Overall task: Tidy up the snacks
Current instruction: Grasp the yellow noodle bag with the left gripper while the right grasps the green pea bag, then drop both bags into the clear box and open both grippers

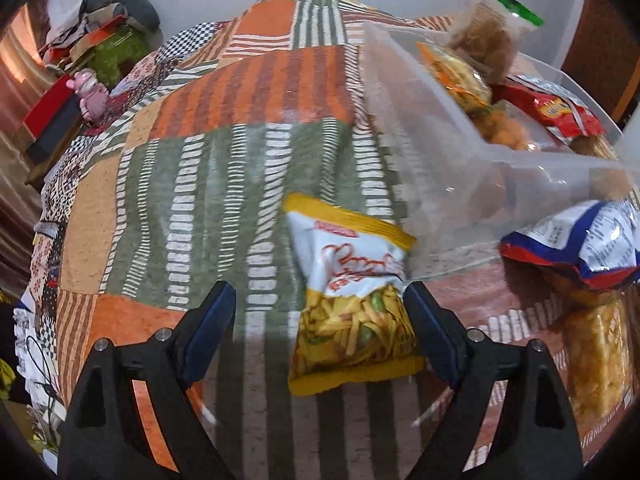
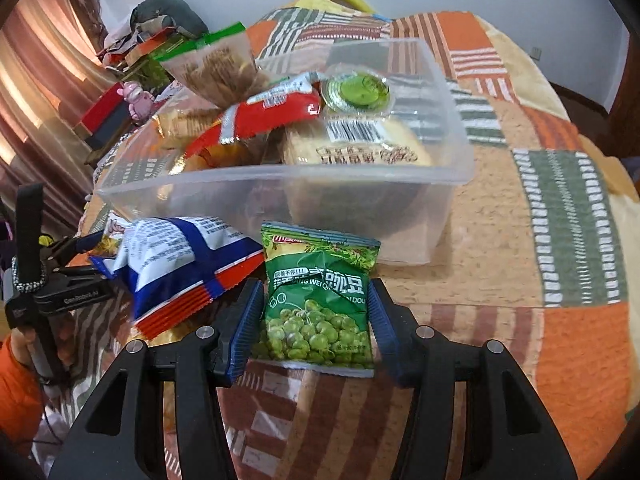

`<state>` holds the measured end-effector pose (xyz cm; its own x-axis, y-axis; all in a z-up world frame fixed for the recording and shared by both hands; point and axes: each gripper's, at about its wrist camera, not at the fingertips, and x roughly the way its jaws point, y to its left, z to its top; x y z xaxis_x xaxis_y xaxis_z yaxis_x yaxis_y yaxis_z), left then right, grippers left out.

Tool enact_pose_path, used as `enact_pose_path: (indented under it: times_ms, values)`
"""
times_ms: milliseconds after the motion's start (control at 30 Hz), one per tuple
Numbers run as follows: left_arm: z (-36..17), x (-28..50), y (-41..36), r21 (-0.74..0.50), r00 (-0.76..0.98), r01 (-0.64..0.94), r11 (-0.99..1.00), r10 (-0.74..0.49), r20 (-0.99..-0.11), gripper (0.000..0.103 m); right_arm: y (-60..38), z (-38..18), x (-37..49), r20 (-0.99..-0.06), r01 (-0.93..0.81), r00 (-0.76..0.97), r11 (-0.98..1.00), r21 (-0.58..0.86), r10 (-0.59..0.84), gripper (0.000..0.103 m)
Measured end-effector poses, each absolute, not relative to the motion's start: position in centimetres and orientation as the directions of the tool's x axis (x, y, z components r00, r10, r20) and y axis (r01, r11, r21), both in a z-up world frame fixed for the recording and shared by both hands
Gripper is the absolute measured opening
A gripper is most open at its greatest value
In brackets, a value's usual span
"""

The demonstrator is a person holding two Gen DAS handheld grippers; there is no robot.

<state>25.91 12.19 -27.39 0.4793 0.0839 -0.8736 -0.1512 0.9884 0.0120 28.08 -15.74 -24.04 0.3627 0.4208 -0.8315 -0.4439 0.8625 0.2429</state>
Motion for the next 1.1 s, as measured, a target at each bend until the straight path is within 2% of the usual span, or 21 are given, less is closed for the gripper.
enact_pose_path:
  times_ms: [67,133,200,233,300,367,400,667,1100]
  values:
    - [-27.4,25.8,12.6,-0.007,0.485,-0.158,0.987,0.071,-0.872,0.083,-15.7,-23.9,27.9,-0.827,-0.445,0.372,0.863,0.239,0.421,0.047]
    - [-27.3,25.6,12.6,-0.016,0.495,-0.15,0.989,0.061,-0.867,0.072,-15.7,-23.8,27.8,-0.825,-0.444,0.377,0.864,0.237,0.42,0.045]
    - [-27.0,25.5,12.4,-0.007,0.503,-0.139,0.99,0.065,-0.862,0.054,-15.7,-23.7,27.6,-0.824,-0.443,0.383,0.866,0.232,0.417,0.044]
    - [-26.8,25.2,12.3,0.01,0.507,-0.135,0.991,0.078,-0.858,0.049,-15.8,-23.7,27.5,-0.823,-0.441,0.388,0.868,0.229,0.414,0.043]
    - [-26.6,24.8,12.2,0.034,0.512,-0.127,0.991,0.095,-0.854,0.033,-16.0,-23.6,27.7,-0.822,-0.44,0.391,0.869,0.228,0.413,0.042]
    - [-26.3,24.3,12.4,0.03,0.516,-0.122,0.992,0.089,-0.852,0.029,-16.2,-23.5,27.6,-0.82,-0.435,0.397,0.871,0.227,0.412,0.041]
    - [-26.1,24.1,12.5,0.018,0.517,-0.124,0.992,0.08,-0.852,0.022,-16.4,-23.4,27.5,-0.819,-0.434,0.399,0.872,0.227,0.412,0.041]
    - [-23.8,22.3,12.8,-0.008,0.549,-0.127,0.992,0.063,-0.833,0.019,-17.7,-22.1,26.2,-0.801,-0.422,0.435,0.879,0.221,0.411,0.04]
    - [-16.4,21.8,9.8,-0.053,0.686,-0.038,0.998,-0.013,-0.728,0.019,-18.9,-17.7,25.1,-0.721,-0.42,0.542,0.882,0.212,0.431,0.039]
